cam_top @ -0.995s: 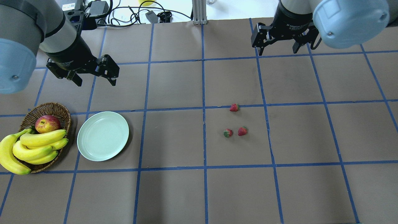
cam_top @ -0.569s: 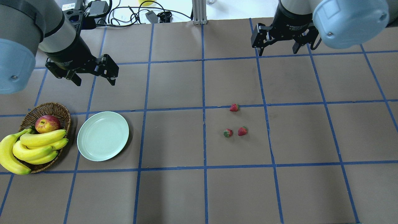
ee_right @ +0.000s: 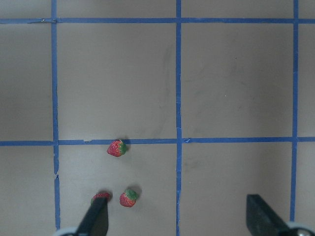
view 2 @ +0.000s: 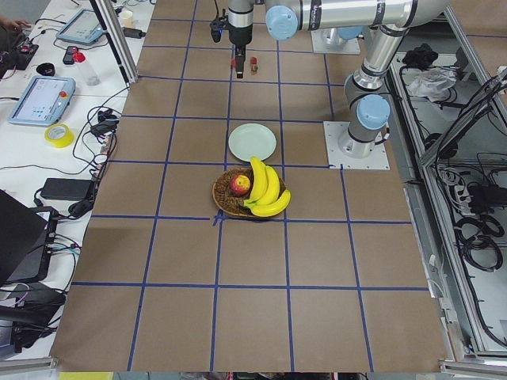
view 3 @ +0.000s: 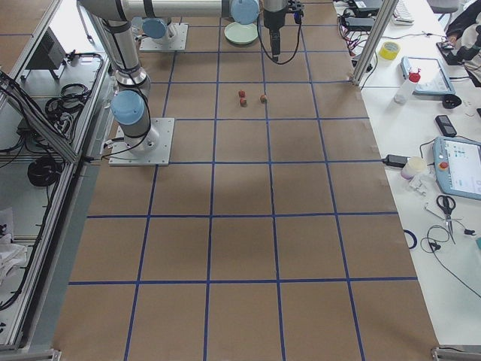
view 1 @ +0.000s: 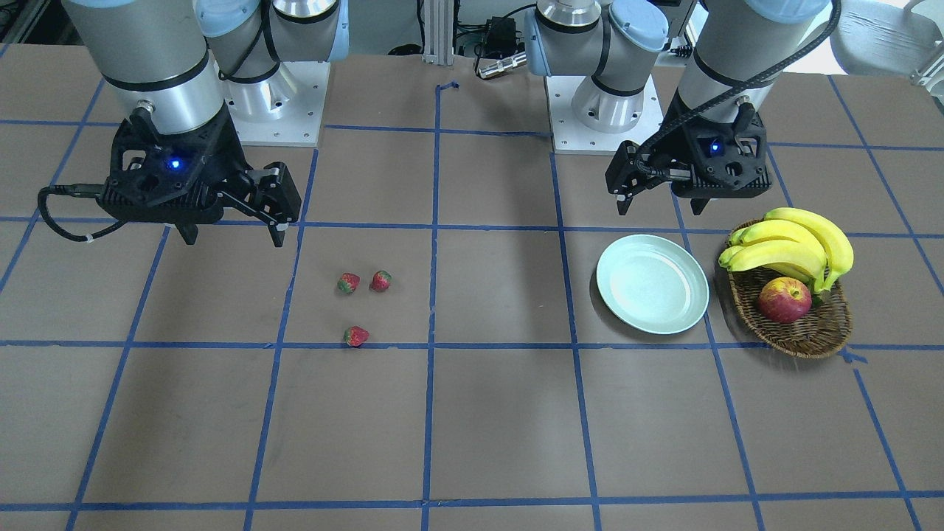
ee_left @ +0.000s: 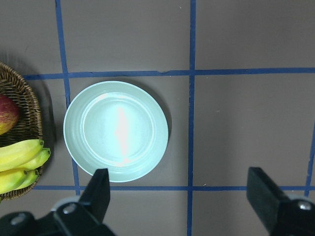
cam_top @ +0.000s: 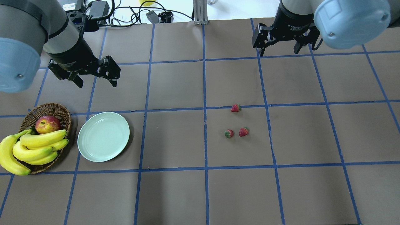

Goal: Collect all strawberries into plate

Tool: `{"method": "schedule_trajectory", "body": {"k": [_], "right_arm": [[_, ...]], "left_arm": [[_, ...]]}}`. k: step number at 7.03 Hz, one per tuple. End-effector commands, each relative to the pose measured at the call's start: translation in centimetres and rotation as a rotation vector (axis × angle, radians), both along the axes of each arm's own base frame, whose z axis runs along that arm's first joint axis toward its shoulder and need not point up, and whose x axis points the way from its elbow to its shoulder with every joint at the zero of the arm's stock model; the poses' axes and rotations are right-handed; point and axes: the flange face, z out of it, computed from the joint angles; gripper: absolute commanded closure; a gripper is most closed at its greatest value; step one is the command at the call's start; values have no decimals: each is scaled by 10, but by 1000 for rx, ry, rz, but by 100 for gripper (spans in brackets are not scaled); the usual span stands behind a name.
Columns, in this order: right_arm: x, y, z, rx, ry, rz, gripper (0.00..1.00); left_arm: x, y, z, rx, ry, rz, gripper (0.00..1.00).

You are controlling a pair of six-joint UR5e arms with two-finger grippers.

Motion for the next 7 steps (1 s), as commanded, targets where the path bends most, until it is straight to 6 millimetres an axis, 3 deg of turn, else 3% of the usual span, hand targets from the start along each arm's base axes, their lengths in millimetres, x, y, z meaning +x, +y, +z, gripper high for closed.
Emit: {"method": "schedule_trajectory", "body": {"k": [1, 5, 7], "right_arm": [[0, 0, 0, 1, 6, 0, 0], [-2, -2, 9, -11, 11, 11, 0], [-2, 0, 2, 7, 16, -1, 0]], "left_arm": [[5, 1, -5, 8, -2, 15, 0], [5, 0, -8, 5, -2, 17, 0], [5, 1, -10, 13, -4, 8, 0]]}}
